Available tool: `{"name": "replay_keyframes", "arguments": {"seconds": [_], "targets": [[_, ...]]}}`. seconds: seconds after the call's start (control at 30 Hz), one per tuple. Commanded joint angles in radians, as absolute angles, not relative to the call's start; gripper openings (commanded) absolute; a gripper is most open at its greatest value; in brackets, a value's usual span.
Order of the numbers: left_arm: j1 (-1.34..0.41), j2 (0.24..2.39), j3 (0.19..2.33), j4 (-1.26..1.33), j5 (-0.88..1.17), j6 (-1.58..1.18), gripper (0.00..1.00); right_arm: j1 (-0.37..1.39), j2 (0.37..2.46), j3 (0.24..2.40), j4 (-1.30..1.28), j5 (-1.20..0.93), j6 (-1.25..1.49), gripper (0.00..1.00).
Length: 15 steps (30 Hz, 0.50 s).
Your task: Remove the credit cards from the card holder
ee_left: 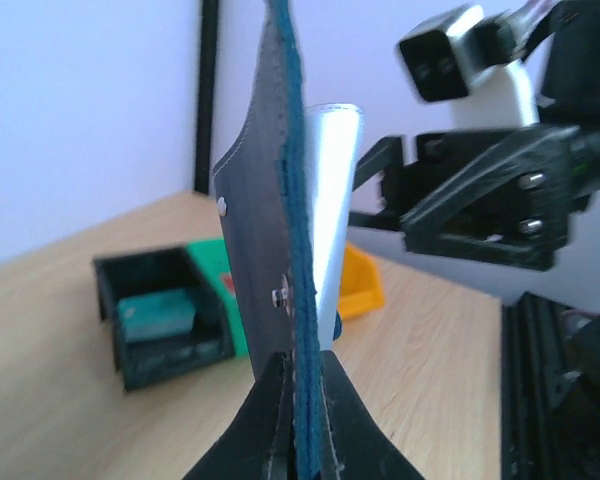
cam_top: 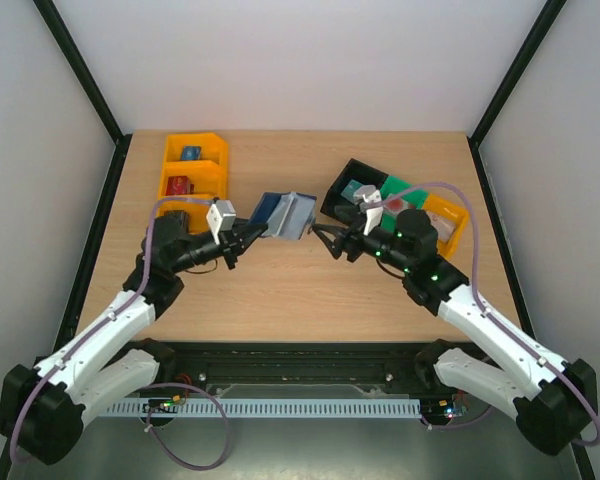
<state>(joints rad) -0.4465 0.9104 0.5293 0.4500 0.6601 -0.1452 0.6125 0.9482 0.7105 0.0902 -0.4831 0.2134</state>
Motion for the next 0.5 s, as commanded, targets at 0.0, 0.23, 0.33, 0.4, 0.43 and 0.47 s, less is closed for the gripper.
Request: {"name": "replay_keyframes", "arguments": {"seconds": [0.0,0.23,0.33,0.4,0.43,0.47], "targets": [[-0.443,0.859,0.670,0.446,0.832,-0.128,0.02,0.573,0.922,0.697,0.300,-0.636,0.241,0.79],[-0.447,0.815,0.709,0.622,0.907,-0.303,0.02,0.558,0.968,0.791,0.385,-0.831,0.246,0.83],[-0.455,0.809,0.719,0.649,0.918,-0.327,0.02,0.558,0.976,0.830,0.381,-0.849,0.261,0.82],[-0.458,0.802,0.730,0.637,0.921,-0.321,0.02,0.558,0.976,0.838,0.411,-0.860,0.294,0.80],[-0.460,0.801,0.731,0.637,0.918,-0.324,0.02,0.559,0.979,0.838,0.430,-0.861,0.318,0.80],[-0.461,0.799,0.730,0.647,0.915,-0.331,0.02,0.563,0.983,0.836,0.455,-0.864,0.340,0.79]]}}
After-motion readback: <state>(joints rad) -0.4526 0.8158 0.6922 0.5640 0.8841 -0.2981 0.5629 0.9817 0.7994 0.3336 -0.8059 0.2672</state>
